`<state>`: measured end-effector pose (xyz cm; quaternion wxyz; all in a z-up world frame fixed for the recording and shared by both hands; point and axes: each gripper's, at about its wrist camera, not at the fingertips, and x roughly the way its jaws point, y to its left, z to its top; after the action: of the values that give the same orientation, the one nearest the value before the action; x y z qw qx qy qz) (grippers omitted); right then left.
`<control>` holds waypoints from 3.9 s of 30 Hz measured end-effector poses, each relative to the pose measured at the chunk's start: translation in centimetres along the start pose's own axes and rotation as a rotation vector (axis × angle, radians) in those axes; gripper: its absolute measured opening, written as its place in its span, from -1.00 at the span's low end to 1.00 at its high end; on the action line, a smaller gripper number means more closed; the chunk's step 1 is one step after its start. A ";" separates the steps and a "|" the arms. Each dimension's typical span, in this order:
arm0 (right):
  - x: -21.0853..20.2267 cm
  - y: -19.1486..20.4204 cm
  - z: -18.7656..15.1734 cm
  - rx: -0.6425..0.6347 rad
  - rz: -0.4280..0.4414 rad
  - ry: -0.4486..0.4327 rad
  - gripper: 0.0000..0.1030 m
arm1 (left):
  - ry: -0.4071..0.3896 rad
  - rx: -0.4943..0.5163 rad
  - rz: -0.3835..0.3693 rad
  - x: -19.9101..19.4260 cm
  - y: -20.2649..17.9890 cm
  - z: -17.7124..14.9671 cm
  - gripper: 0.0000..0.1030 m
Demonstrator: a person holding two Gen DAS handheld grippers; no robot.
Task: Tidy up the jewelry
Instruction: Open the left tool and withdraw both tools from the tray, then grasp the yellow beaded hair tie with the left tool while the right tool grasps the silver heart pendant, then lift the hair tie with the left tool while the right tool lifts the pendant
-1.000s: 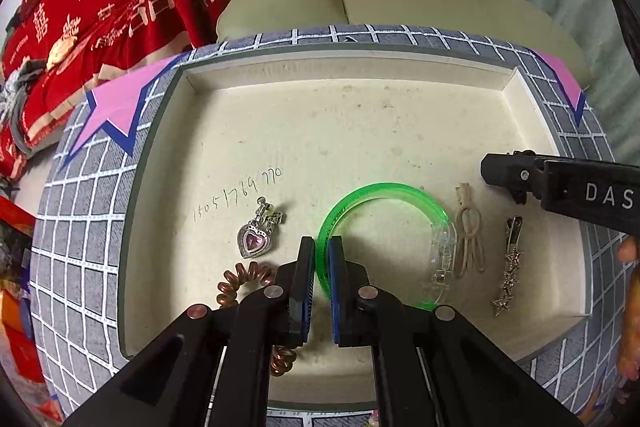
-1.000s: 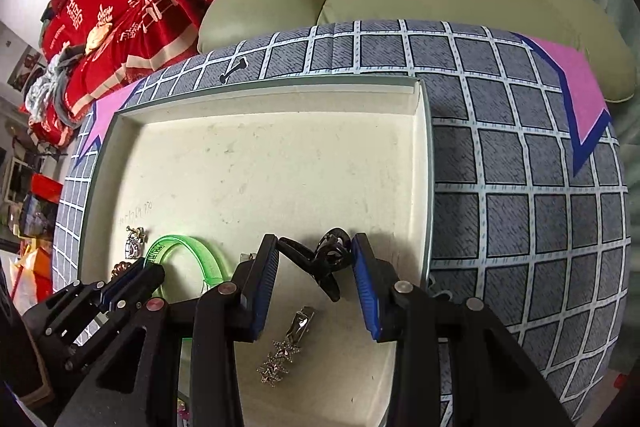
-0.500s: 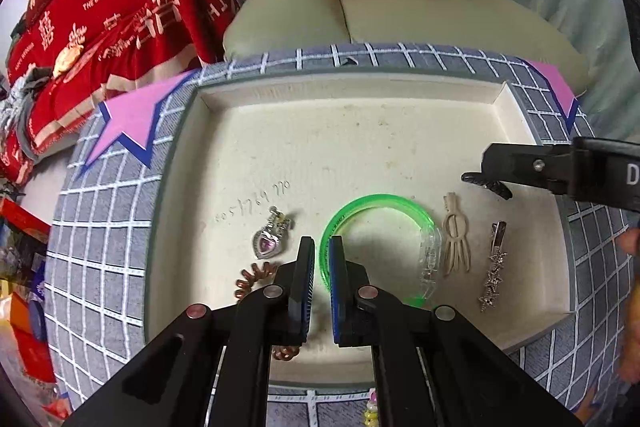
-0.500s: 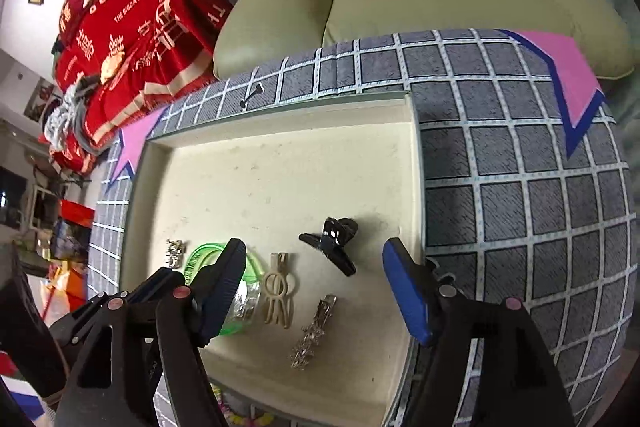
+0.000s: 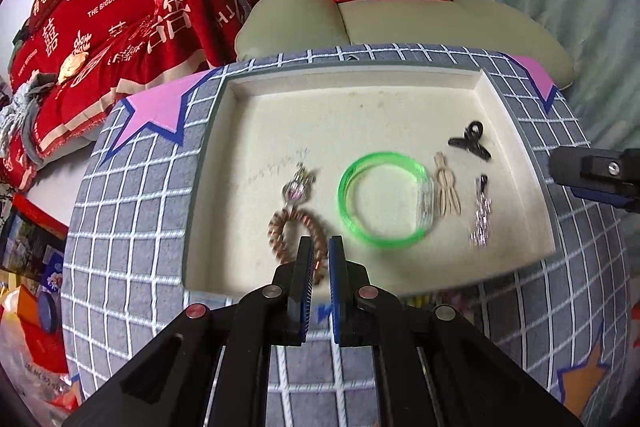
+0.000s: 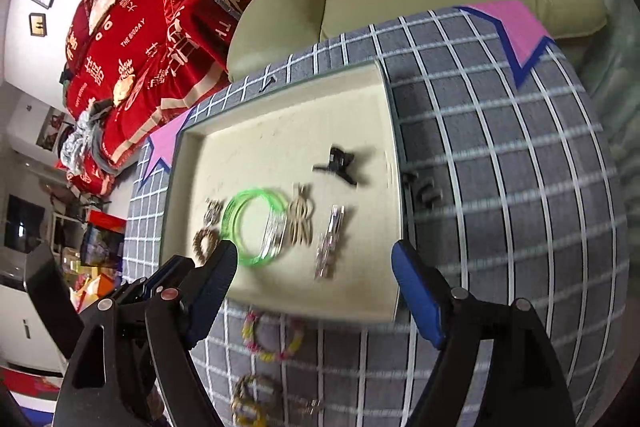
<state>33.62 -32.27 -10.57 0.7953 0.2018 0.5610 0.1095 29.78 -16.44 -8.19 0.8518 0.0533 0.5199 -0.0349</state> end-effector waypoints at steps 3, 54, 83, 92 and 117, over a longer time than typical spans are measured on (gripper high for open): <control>-0.7 0.3 -1.8 0.010 0.007 0.006 0.60 | 0.007 -0.003 -0.002 -0.8 0.6 -1.4 -0.67; 4.1 1.9 -14.5 0.152 -0.233 0.105 0.09 | 0.155 0.030 -0.110 -1.1 1.5 -15.1 0.74; 2.1 0.3 -16.5 0.094 -0.153 0.107 -0.90 | 0.152 0.053 -0.238 -1.9 -1.3 -14.9 -0.71; 3.5 2.0 -14.9 0.118 -0.149 0.081 -0.32 | 0.145 0.021 -0.215 -3.2 0.6 -16.2 -0.71; 1.9 1.6 -16.6 0.071 -0.143 0.090 -0.94 | 0.114 -0.020 -0.175 -5.9 3.3 -16.9 -0.71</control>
<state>18.78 -26.76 -16.28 0.7673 0.1841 0.6129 0.0415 12.56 -10.99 -10.45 0.8151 0.0012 0.5704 -0.1011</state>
